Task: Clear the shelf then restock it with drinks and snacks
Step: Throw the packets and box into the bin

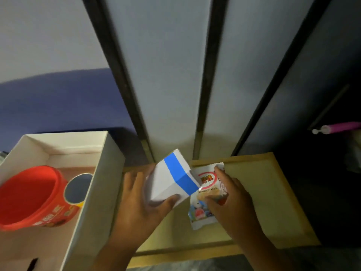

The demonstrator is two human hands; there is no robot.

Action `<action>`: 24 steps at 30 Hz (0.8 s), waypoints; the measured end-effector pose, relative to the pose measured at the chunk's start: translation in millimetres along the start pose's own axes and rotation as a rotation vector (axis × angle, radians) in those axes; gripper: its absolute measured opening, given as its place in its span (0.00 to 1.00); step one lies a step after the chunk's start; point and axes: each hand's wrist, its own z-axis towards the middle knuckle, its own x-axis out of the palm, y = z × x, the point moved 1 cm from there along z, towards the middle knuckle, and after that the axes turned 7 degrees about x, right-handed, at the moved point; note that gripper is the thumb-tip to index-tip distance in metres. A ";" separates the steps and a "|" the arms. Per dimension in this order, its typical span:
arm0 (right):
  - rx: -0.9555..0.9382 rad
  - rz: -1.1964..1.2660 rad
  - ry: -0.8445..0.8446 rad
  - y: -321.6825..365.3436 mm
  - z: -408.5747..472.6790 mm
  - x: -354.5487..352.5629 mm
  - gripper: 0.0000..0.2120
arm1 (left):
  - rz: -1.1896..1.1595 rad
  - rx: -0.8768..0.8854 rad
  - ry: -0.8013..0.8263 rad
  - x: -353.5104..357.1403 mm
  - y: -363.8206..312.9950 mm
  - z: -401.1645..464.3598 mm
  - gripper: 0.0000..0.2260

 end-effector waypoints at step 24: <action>0.733 0.203 -0.808 -358.5 -285.2 -292.9 0.41 | -0.068 0.558 1.025 372.9 -307.7 -185.0 0.44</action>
